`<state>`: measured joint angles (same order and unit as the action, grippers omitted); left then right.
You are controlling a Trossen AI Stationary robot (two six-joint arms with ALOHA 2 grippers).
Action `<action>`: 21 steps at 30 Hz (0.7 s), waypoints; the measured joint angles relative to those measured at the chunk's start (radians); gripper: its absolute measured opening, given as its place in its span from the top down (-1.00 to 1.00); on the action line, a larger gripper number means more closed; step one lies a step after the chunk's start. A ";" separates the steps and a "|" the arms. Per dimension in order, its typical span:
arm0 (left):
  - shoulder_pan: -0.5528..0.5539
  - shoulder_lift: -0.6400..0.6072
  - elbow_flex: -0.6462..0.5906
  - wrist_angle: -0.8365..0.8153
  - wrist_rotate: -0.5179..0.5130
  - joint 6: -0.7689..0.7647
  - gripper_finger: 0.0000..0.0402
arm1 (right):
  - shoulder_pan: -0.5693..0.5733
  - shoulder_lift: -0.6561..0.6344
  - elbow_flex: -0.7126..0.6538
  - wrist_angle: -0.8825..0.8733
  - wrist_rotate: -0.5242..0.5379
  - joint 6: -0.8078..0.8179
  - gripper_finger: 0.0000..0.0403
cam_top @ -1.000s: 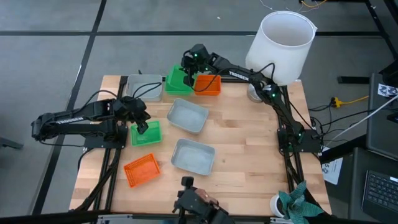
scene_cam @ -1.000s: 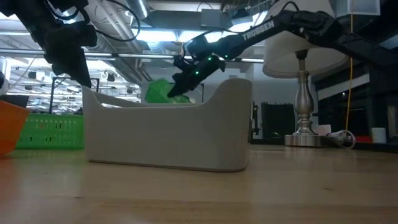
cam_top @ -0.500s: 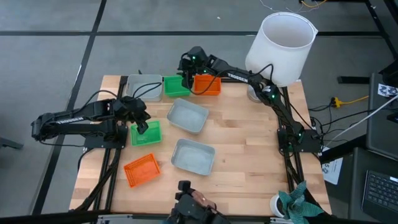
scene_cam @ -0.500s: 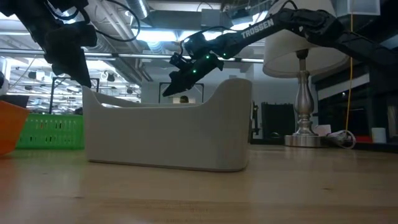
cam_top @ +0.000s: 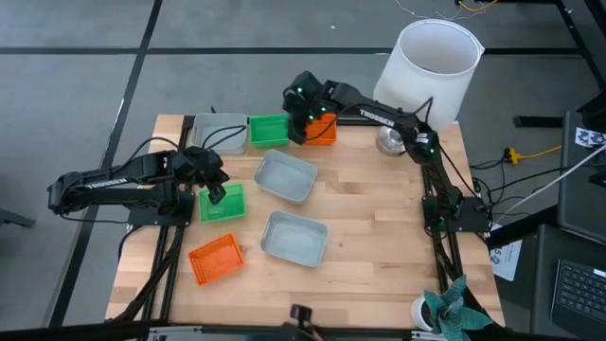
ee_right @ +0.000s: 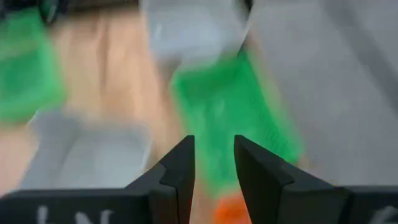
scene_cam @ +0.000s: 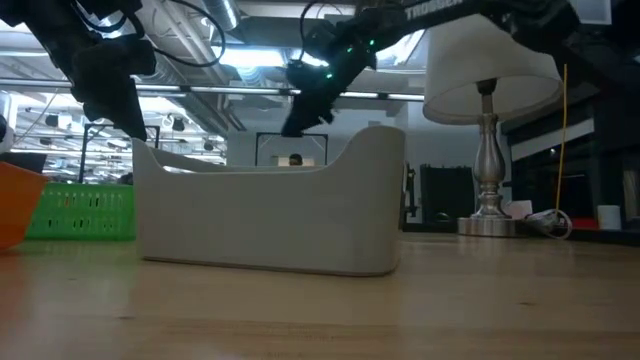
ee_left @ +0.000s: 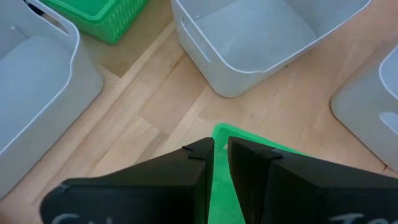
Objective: Stack baskets by color
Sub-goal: Stack the right gray bin into the left gray bin
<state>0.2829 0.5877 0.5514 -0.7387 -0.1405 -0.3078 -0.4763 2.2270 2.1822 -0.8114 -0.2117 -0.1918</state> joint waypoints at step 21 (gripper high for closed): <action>0.144 0.301 0.052 0.350 -0.030 0.239 0.82 | 0.112 -0.128 -0.003 -0.355 0.247 0.096 0.57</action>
<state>0.4268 0.8888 0.6030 -0.3888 -0.1707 -0.0691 -0.3646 2.0995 2.1792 -1.1662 0.0352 -0.0956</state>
